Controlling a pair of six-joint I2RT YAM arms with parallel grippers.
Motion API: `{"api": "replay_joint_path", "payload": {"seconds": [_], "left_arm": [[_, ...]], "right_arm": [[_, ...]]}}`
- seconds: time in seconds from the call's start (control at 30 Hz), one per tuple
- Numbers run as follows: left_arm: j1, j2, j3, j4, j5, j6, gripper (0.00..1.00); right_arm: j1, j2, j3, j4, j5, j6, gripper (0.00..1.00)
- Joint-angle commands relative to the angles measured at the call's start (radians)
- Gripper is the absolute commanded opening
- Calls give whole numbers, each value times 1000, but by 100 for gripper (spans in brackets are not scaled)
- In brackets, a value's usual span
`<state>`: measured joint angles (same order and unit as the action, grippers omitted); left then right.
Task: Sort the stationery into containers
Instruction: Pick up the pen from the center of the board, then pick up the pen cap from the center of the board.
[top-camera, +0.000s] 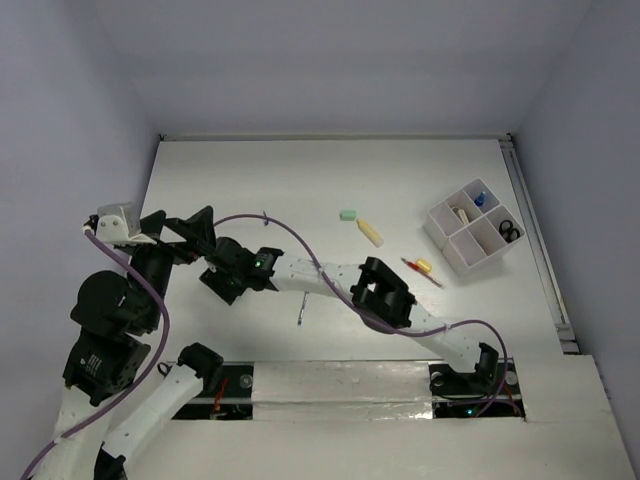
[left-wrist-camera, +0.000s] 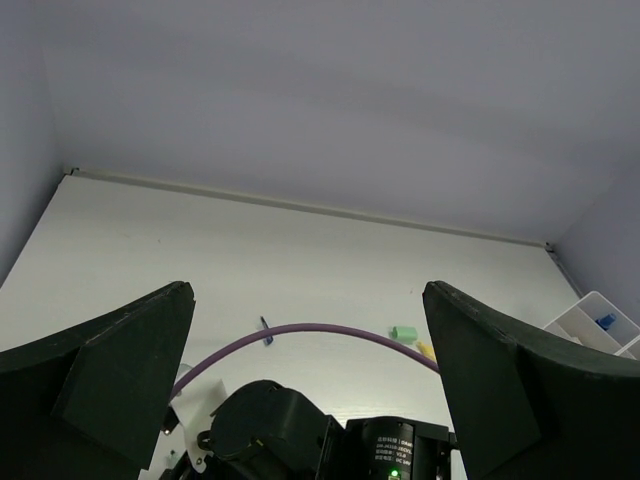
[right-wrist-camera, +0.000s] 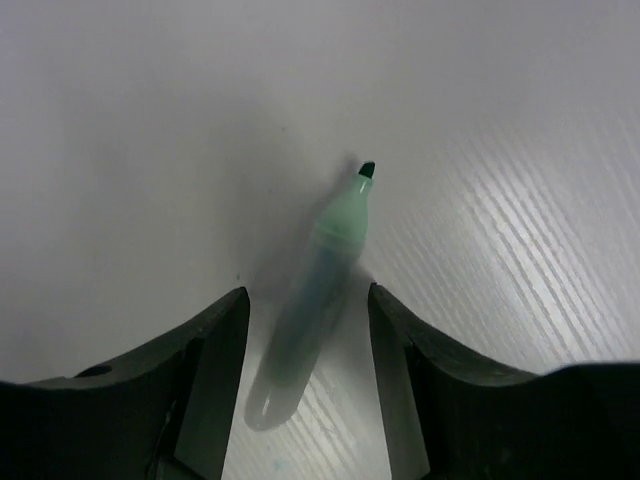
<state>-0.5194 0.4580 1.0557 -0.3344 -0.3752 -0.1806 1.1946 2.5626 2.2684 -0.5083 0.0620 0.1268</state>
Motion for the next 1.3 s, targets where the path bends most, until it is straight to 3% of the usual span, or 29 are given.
{"api": "replay_joint_path", "payload": {"seconds": [0.0, 0.07, 0.13, 0.27, 0.4, 0.6, 0.7, 0.87, 1.03, 1.27], "left_arm": [[5, -15, -8, 12, 13, -2, 99], [5, -21, -14, 5, 19, -10, 99], [5, -24, -16, -6, 24, -19, 99], [5, -38, -39, -12, 48, -33, 99], [5, -41, -69, -11, 88, -57, 99], [5, -36, -120, 12, 165, -102, 99], [5, -30, -177, 84, 315, -151, 99], [5, -1, -252, 173, 473, -217, 98], [5, -2, -333, 317, 571, -309, 92], [5, 24, -453, 524, 673, -436, 80]], "right_arm": [[17, 41, 14, -33, 85, -16, 55], [17, 50, 11, -26, 104, -10, 49], [17, 48, -3, -7, 119, 0, 26], [8, 1, -62, 60, 166, 31, 0], [-56, -161, -171, 172, 127, 97, 0], [-171, -497, -559, 487, 27, 201, 0], [-233, -692, -719, 600, 18, 238, 0], [-297, -865, -920, 743, -50, 309, 0], [-351, -976, -1108, 962, -201, 439, 0], [-362, -1035, -1216, 1182, -353, 628, 0]]}}
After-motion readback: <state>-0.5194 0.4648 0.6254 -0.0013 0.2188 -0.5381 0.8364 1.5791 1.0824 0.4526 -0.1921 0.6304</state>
